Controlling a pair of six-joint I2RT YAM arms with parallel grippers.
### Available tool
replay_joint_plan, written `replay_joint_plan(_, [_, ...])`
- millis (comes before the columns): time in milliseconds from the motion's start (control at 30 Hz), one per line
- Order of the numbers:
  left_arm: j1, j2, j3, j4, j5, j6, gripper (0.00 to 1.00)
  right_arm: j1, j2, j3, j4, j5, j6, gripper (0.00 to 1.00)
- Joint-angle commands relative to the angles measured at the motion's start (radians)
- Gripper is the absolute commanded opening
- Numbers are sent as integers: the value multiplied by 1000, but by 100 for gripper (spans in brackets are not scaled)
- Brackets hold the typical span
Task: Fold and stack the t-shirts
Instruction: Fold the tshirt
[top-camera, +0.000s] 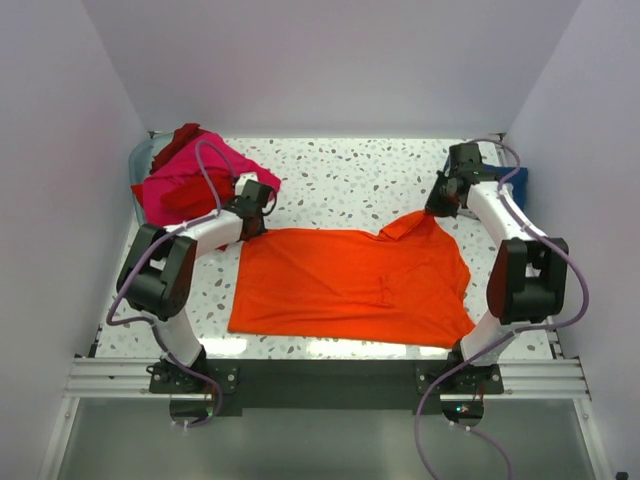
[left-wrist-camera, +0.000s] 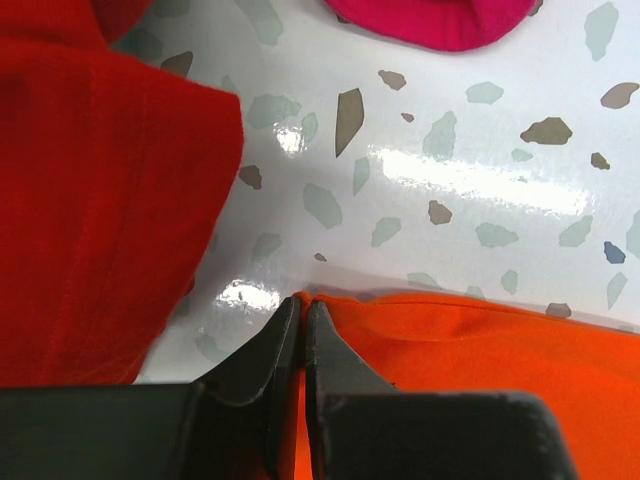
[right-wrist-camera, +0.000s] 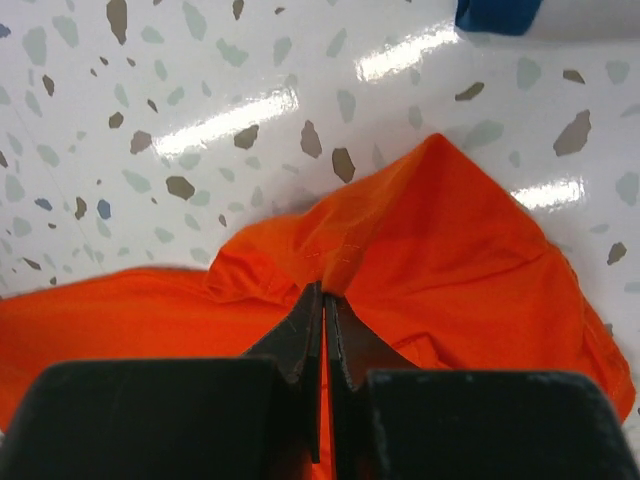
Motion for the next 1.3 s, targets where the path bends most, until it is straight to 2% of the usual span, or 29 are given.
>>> replay_joint_plan(0, [11, -57, -22, 61, -8, 26, 0, 4, -143, -79, -26, 12, -16, 0])
replay_joint_plan(533, [9, -183, -167, 164, 11, 35, 0, 16, -571, -276, -262, 32, -47, 0])
replay_joint_plan(1033, [-23, -405, -387, 236, 34, 34, 0, 18, -775, -368, -423, 36, -51, 0])
replay_joint_plan(1267, [-67, -516, -468, 201, -22, -4, 0, 18, -832, -383, -460, 36, -45, 0])
